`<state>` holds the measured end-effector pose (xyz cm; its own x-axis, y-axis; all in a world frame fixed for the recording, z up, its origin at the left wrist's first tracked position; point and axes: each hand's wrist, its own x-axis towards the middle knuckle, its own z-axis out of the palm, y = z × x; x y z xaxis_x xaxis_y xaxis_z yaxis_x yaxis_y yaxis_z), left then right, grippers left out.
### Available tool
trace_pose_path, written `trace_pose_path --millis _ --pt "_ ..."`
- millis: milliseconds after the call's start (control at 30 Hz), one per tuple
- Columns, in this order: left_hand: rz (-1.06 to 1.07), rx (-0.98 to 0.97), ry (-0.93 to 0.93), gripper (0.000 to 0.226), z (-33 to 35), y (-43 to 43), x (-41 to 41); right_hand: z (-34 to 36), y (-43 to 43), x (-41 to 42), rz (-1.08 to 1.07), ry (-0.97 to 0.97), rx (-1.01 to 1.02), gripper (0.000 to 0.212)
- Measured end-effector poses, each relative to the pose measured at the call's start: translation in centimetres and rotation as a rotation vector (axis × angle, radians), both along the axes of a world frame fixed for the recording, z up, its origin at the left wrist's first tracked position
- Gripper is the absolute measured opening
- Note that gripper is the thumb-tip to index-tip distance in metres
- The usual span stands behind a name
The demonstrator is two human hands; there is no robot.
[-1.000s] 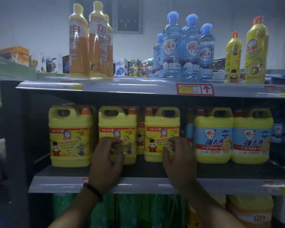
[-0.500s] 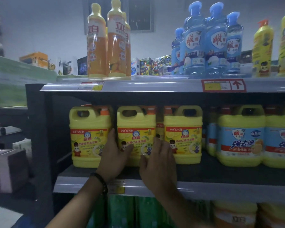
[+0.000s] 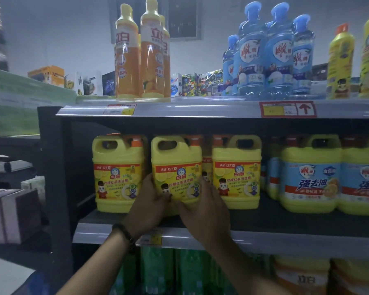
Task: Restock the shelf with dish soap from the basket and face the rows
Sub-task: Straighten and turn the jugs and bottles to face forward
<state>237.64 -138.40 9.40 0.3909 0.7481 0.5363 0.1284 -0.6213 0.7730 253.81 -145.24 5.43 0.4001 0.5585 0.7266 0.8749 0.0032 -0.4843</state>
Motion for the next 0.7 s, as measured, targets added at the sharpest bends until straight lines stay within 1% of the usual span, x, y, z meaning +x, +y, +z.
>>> trace_pose_path --millis 67,100,200,333,400,500,533,600,667,700 --pt "0.016 -0.001 -0.003 0.04 0.0 -0.6 -0.8 0.1 0.0 -0.3 0.019 -0.038 -0.031 0.11" --pt "0.044 0.004 0.012 0.04 -0.1 -0.6 -1.1 0.3 0.0 -0.3 0.035 -0.041 -0.054 0.114" --pt "0.125 0.028 0.113 0.054 -0.2 -1.0 -2.1 1.3 0.2 -0.4 0.078 0.035 -0.085 0.117" --pt "0.129 0.036 0.095 0.055 0.1 -2.0 -2.0 2.2 1.3 0.0 0.183 0.088 -0.146 0.107" --pt "0.086 -0.012 0.027 0.058 0.0 -2.4 -1.8 2.3 1.6 0.3 0.248 0.107 -0.153 0.097" --pt "0.055 -0.047 -0.021 0.059 -0.4 -2.1 -2.0 2.5 1.1 0.4 0.446 0.217 -0.176 0.082" --pt "0.055 -0.025 -0.008 0.057 -0.5 -1.9 -2.1 2.5 0.9 0.5 0.495 0.25 -0.186 0.081" --pt "0.061 0.059 0.038 0.05 -0.6 -2.0 -2.3 2.1 1.1 0.5 0.513 0.289 -0.179 0.083" --pt "0.11 0.254 0.094 0.046 -0.9 -1.8 -2.5 1.6 1.4 0.5 0.462 0.275 -0.099 0.084" --pt "0.13 0.345 0.124 0.049 -1.2 -1.6 -2.5 1.5 1.4 0.6 0.406 0.234 -0.036 0.083"
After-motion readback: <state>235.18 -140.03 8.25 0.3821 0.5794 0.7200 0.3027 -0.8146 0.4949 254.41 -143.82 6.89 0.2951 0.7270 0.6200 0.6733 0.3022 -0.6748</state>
